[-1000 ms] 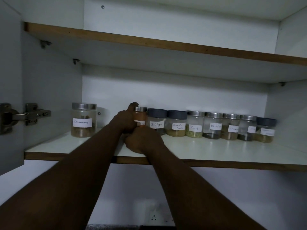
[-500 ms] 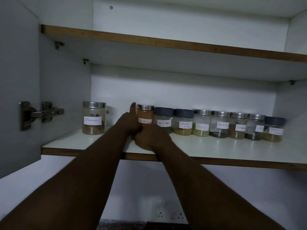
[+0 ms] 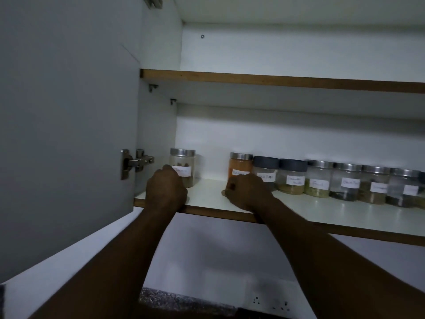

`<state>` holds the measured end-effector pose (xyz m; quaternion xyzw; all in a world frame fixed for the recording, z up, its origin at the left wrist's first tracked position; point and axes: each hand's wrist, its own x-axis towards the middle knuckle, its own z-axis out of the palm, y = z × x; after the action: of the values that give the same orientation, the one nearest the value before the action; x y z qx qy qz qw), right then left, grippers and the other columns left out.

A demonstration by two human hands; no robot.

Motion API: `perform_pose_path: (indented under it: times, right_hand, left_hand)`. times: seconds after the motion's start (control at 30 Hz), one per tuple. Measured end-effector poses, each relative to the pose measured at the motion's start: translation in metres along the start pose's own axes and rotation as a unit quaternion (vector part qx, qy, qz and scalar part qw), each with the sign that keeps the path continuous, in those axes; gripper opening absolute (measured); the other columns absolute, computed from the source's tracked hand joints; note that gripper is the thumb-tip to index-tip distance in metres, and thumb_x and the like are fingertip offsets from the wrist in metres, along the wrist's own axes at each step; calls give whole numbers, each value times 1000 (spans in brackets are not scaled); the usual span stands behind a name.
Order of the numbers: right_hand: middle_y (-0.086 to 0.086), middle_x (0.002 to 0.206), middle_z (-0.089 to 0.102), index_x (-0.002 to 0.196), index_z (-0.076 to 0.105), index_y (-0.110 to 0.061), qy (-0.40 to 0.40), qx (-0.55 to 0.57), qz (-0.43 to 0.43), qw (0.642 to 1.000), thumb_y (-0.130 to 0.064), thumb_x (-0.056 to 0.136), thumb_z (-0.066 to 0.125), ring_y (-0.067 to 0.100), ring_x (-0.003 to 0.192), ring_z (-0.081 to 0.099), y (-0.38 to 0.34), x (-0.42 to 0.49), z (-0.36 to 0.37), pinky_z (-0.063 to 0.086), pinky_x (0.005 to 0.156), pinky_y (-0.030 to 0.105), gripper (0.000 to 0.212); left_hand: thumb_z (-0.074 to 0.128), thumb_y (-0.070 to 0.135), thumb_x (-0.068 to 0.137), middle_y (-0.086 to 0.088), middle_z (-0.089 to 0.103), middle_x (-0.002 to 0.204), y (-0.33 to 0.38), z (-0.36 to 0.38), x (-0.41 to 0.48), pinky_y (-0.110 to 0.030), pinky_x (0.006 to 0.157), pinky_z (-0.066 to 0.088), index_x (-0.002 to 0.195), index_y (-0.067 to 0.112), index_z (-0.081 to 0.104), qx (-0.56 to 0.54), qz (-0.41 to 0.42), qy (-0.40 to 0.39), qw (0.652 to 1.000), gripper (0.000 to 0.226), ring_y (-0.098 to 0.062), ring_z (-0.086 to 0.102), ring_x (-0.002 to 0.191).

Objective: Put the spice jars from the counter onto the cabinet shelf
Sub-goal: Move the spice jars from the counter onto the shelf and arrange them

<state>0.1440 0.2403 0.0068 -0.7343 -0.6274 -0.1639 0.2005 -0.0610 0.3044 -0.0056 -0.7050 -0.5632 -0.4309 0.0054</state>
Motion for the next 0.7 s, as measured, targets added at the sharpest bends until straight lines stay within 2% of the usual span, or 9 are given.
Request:
perform_pose_path:
  times: [0.07, 0.13, 0.2, 0.3, 0.4, 0.47, 0.6, 0.7]
  right_hand:
    - [6, 115, 70, 115, 70, -20, -11, -41, 7, 999, -56, 96, 57, 26, 107, 64, -18, 5, 4, 51, 83, 34, 42]
    - [8, 120, 69, 122, 65, -19, -31, -34, 2, 999, -53, 98, 55, 27, 109, 63, -37, 11, 10, 50, 82, 36, 43]
    - [7, 128, 67, 132, 59, -21, -49, 14, -8, 999, -49, 99, 56, 26, 115, 61, -50, 17, 14, 52, 92, 39, 43]
    - [7, 144, 60, 153, 36, -24, -53, 71, -22, 996, -44, 98, 61, 29, 128, 57, -60, 22, 18, 49, 103, 41, 64]
    - [5, 160, 43, 163, 13, -32, -54, 106, -46, 992, -38, 96, 66, 30, 140, 49, -66, 24, 19, 44, 110, 40, 86]
    - [7, 163, 38, 164, 5, -31, -65, 111, -44, 991, -39, 97, 64, 31, 142, 46, -66, 28, 21, 42, 111, 39, 91]
    - [14, 156, 46, 164, -6, -17, -83, 131, -16, 988, -44, 101, 57, 31, 135, 52, -64, 34, 26, 43, 110, 41, 93]
    - [18, 151, 50, 162, -12, -11, -89, 129, 16, 987, -48, 100, 55, 33, 132, 54, -60, 39, 31, 45, 110, 44, 99]
  left_hand:
    - [71, 27, 89, -19, 63, 125, -3, -1, 9, -39, 87, 49, 129, 5, 46, -43, -55, -27, 997, 52, -36, 61, 114]
    - [74, 34, 87, -18, 61, 129, -3, 2, 20, -41, 90, 49, 133, 7, 40, -47, -80, -60, 994, 63, -36, 60, 118]
    - [74, 35, 87, -18, 59, 133, -4, 7, 33, -41, 94, 49, 138, 7, 38, -59, -94, -104, 988, 69, -36, 58, 122]
    - [78, 28, 83, -17, 55, 138, -13, 10, 53, -45, 101, 50, 147, 8, 35, -85, -105, -168, 977, 79, -35, 56, 124]
    - [78, 30, 81, -13, 58, 135, -20, 16, 64, -45, 101, 50, 144, 14, 42, -71, -60, -192, 977, 74, -33, 57, 120]
    - [76, 35, 81, -10, 61, 132, -21, 23, 67, -43, 99, 51, 139, 18, 48, -51, -22, -190, 980, 67, -30, 60, 116]
    - [67, 53, 81, -4, 66, 126, -10, 37, 72, -41, 98, 50, 129, 24, 59, -30, 38, -209, 977, 57, -27, 63, 111]
    - [65, 47, 85, -5, 64, 131, 2, 50, 79, -44, 102, 49, 133, 24, 58, 6, 62, -232, 971, 53, -27, 61, 116]
